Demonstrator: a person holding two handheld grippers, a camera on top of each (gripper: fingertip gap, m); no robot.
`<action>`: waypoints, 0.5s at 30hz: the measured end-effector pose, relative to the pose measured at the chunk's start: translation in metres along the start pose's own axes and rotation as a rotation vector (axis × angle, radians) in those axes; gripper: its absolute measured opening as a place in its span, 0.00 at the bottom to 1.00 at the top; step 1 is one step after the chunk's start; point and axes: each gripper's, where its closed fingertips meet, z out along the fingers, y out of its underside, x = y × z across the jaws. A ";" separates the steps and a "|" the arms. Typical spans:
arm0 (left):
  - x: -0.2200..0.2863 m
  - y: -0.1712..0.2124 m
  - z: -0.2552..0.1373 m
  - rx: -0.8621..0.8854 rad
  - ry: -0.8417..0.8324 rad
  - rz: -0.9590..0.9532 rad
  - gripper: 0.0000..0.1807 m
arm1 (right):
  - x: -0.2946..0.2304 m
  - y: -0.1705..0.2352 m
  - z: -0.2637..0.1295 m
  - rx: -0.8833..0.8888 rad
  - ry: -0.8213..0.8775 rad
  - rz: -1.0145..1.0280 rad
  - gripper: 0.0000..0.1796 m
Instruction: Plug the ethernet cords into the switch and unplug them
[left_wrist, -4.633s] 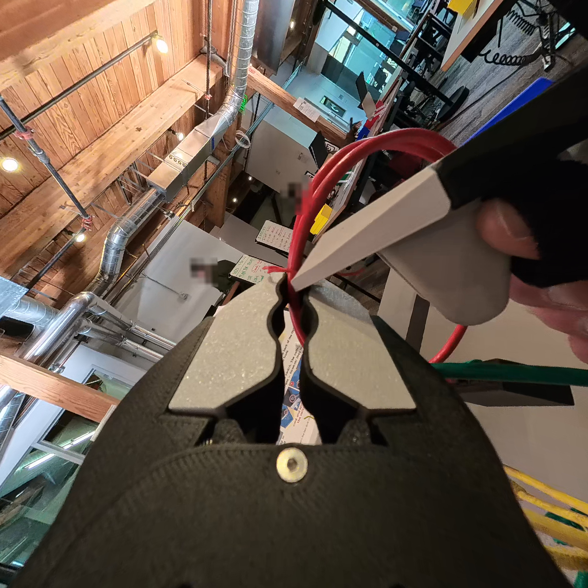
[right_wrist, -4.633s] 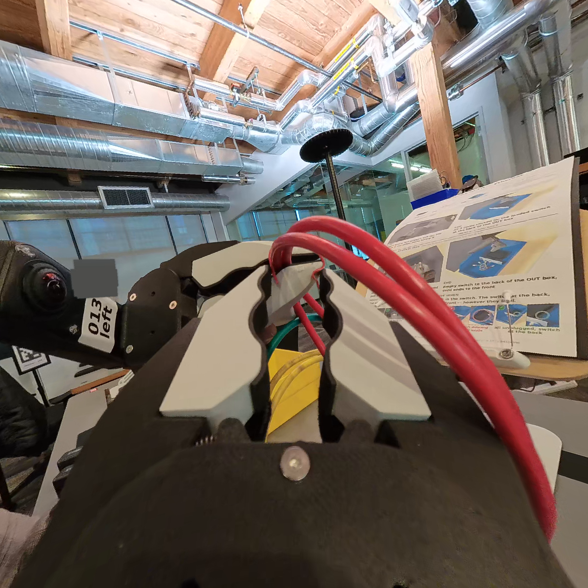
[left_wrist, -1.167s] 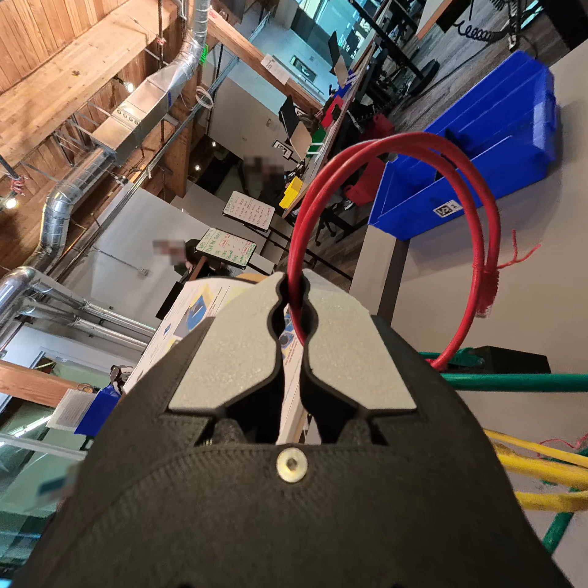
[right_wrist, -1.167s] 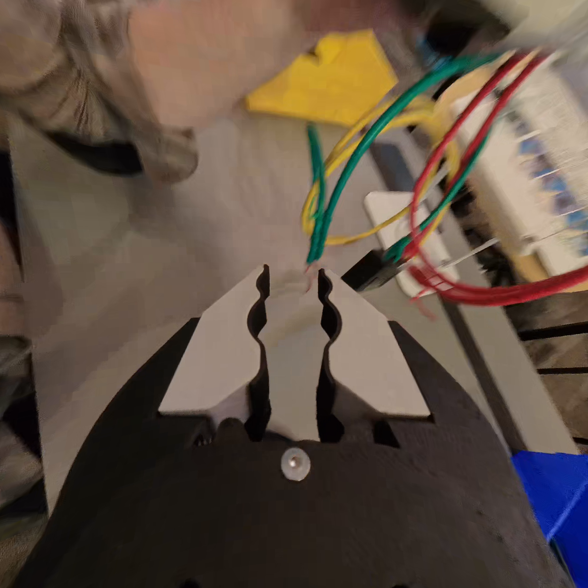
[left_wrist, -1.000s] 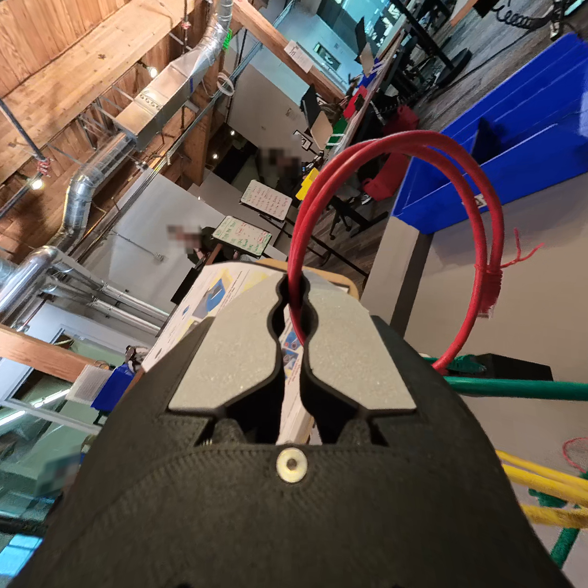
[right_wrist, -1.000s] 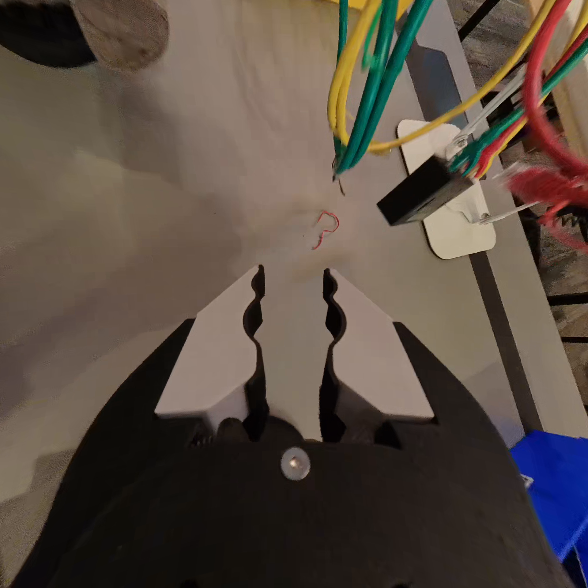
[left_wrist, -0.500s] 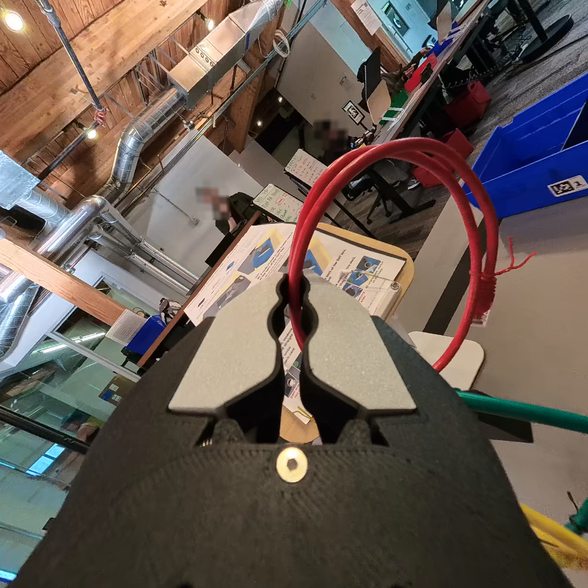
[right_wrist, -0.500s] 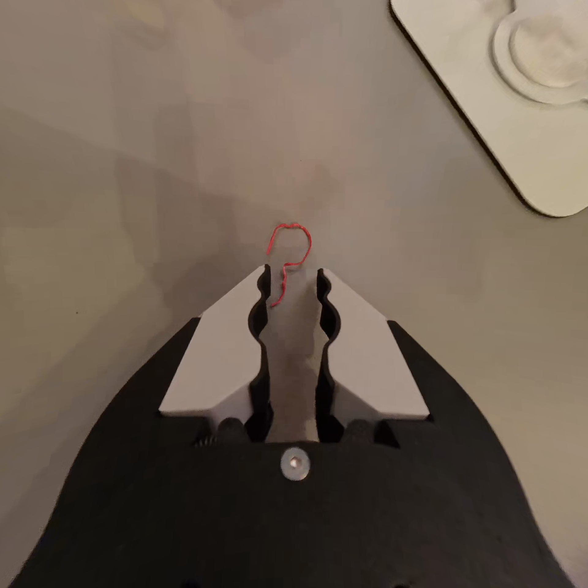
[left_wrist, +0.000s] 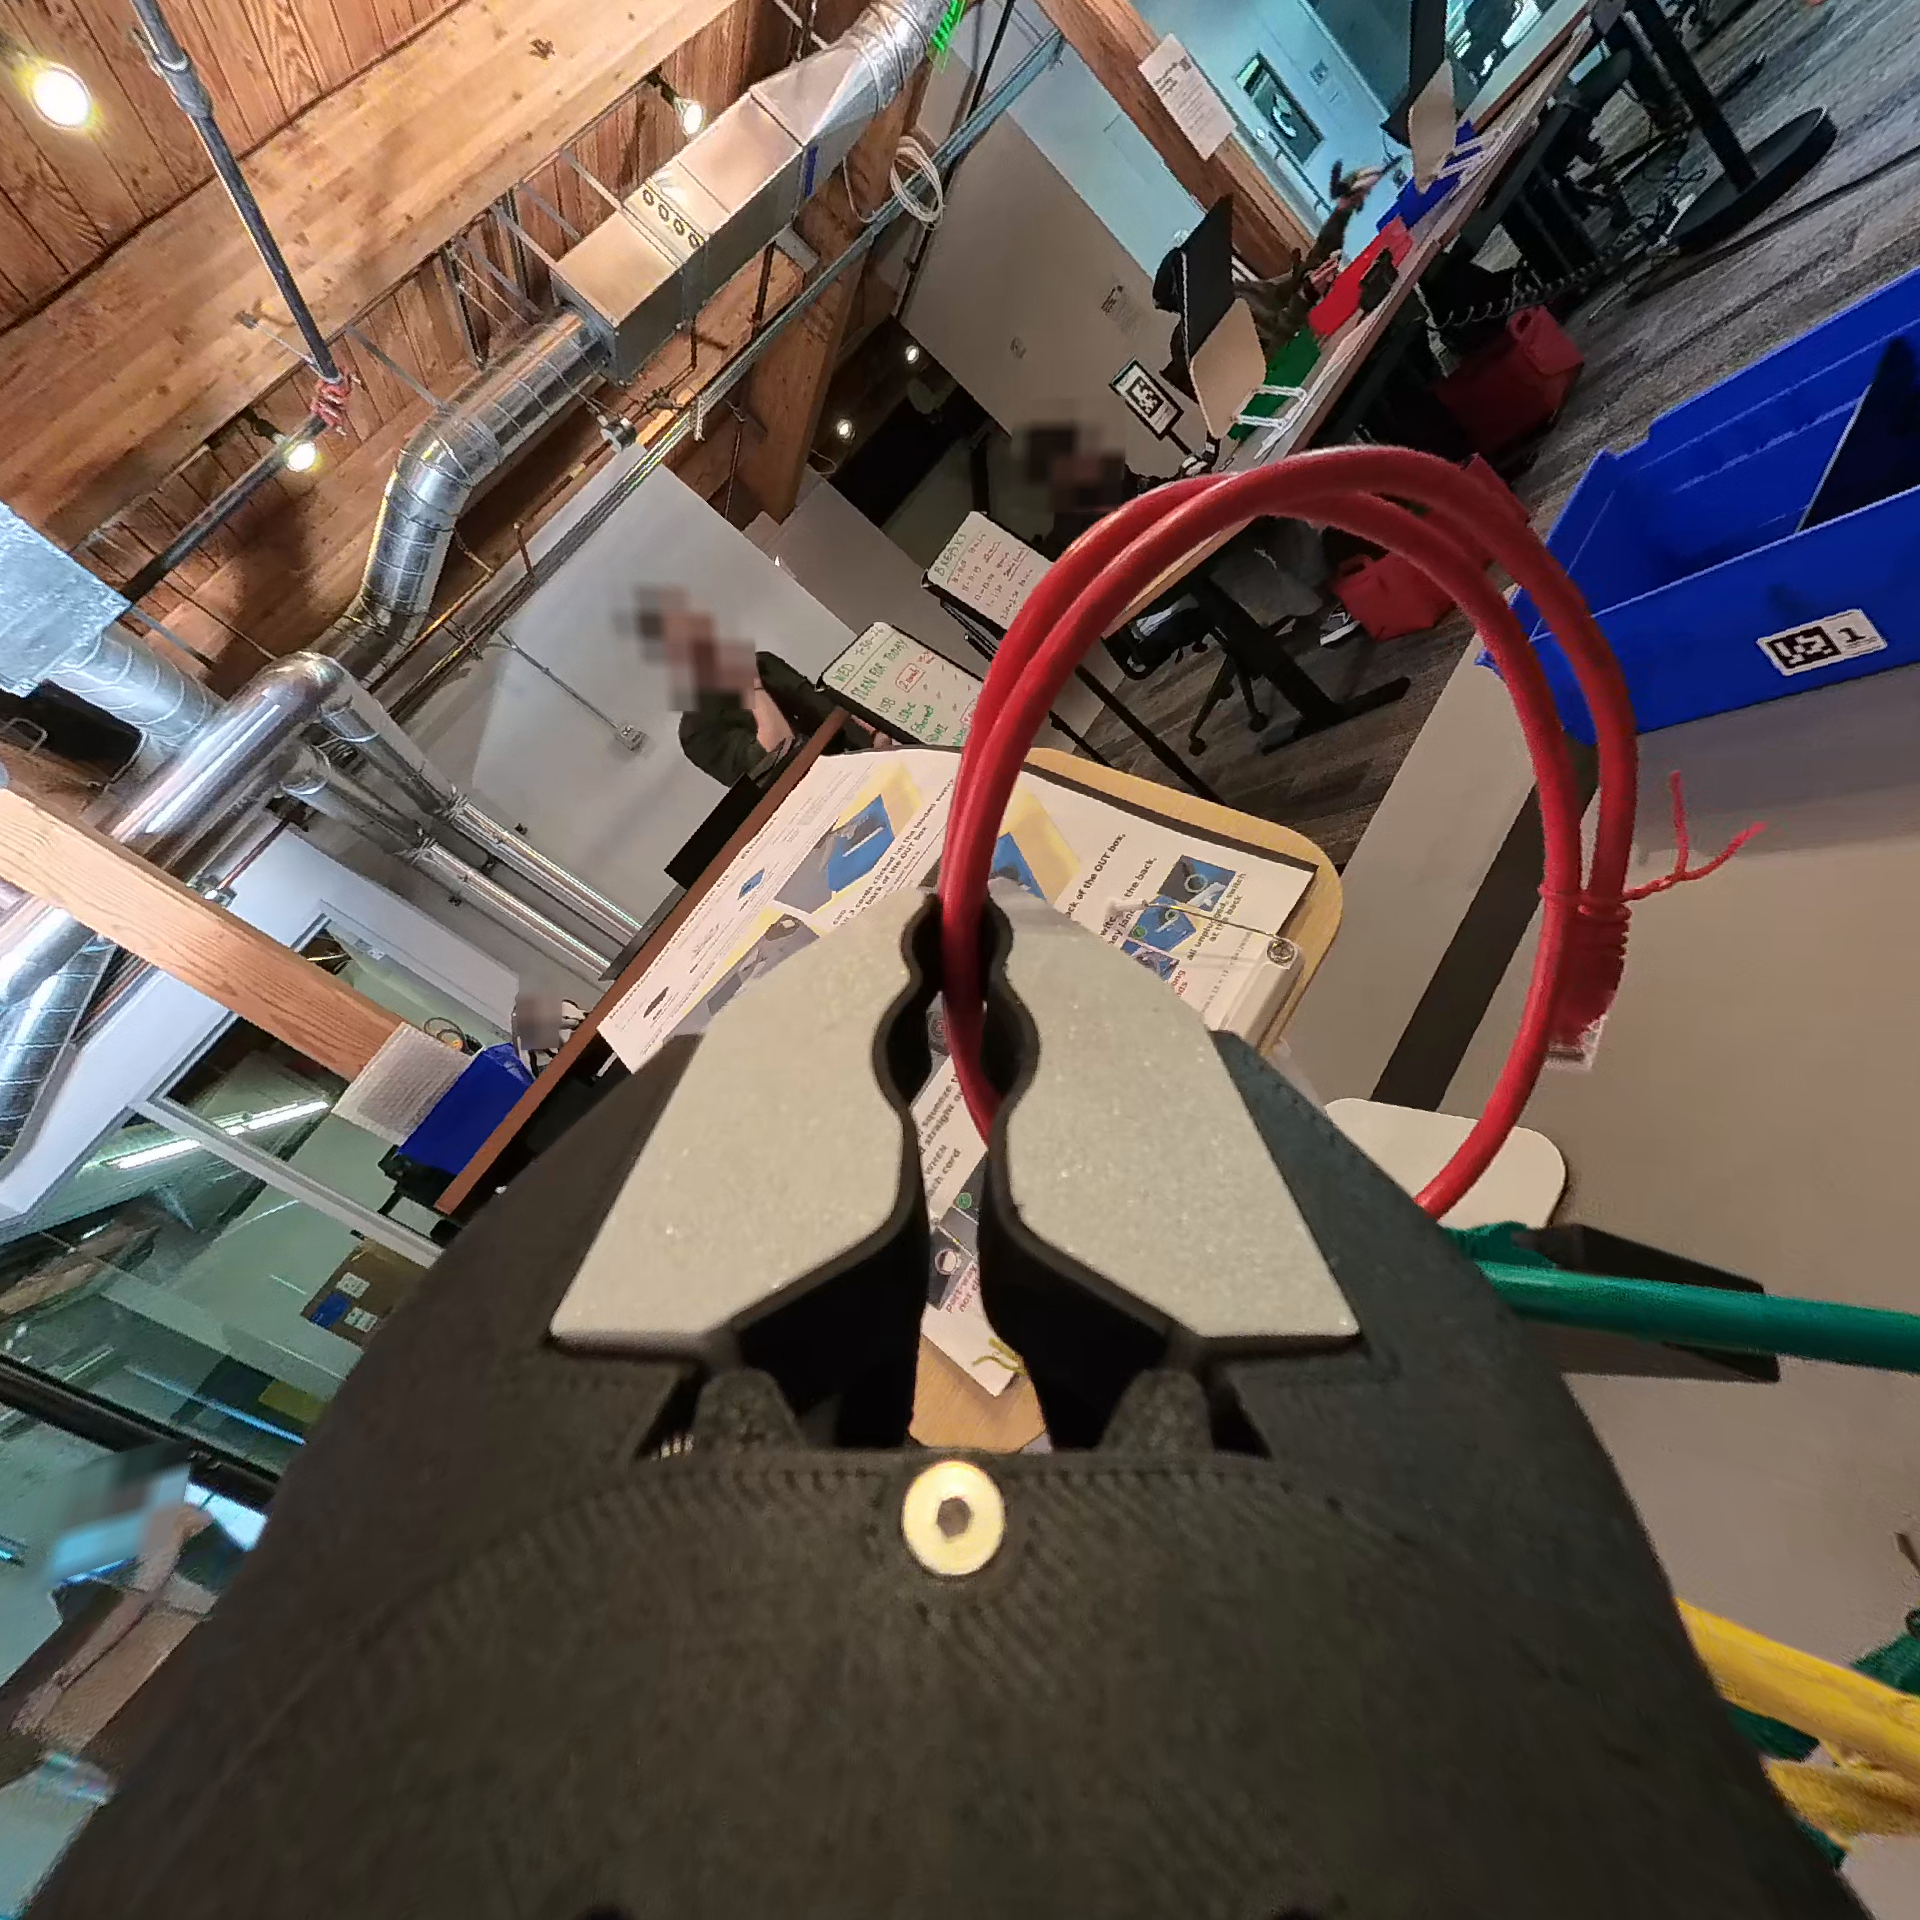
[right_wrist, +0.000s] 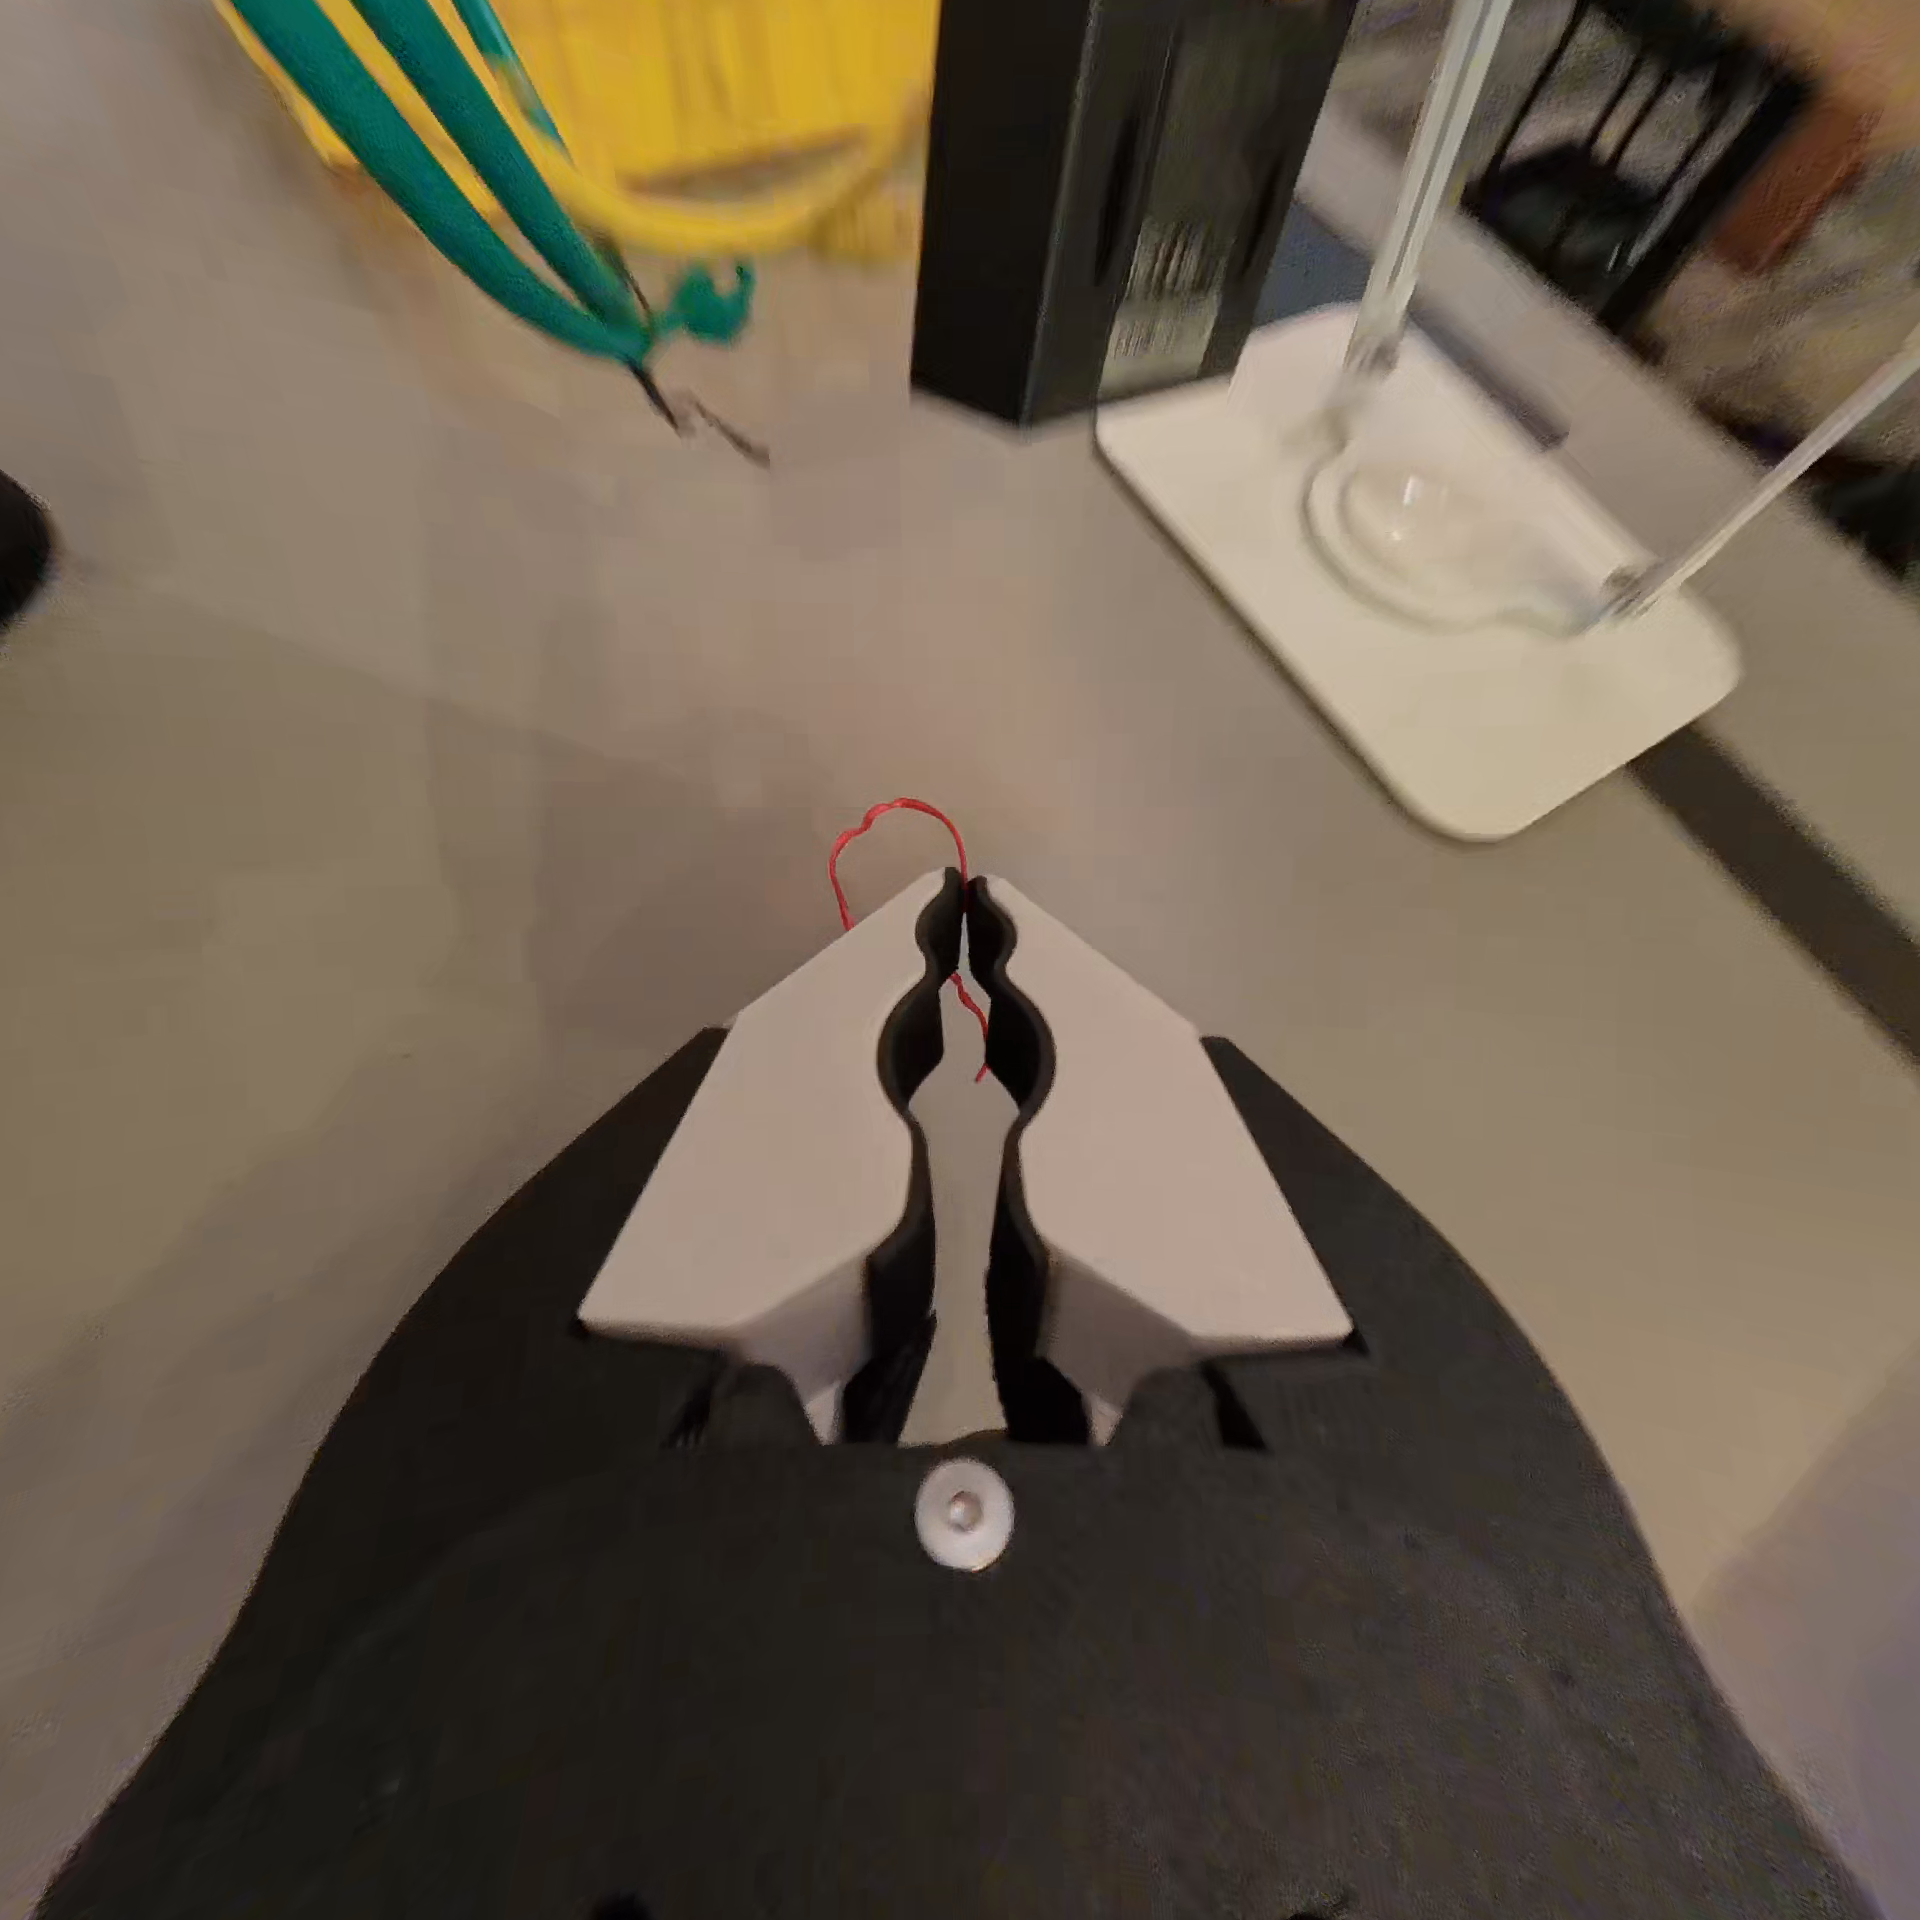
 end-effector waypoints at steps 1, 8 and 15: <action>0.000 0.001 0.000 -0.001 0.002 0.000 0.03 | 0.001 -0.014 -0.018 0.045 0.007 -0.035 0.00; 0.008 -0.002 0.002 0.068 0.066 -0.041 0.03 | -0.004 -0.133 -0.157 0.325 0.112 -0.345 0.00; 0.028 -0.010 0.004 0.143 0.177 -0.081 0.02 | -0.017 -0.234 -0.190 0.363 0.143 -0.668 0.00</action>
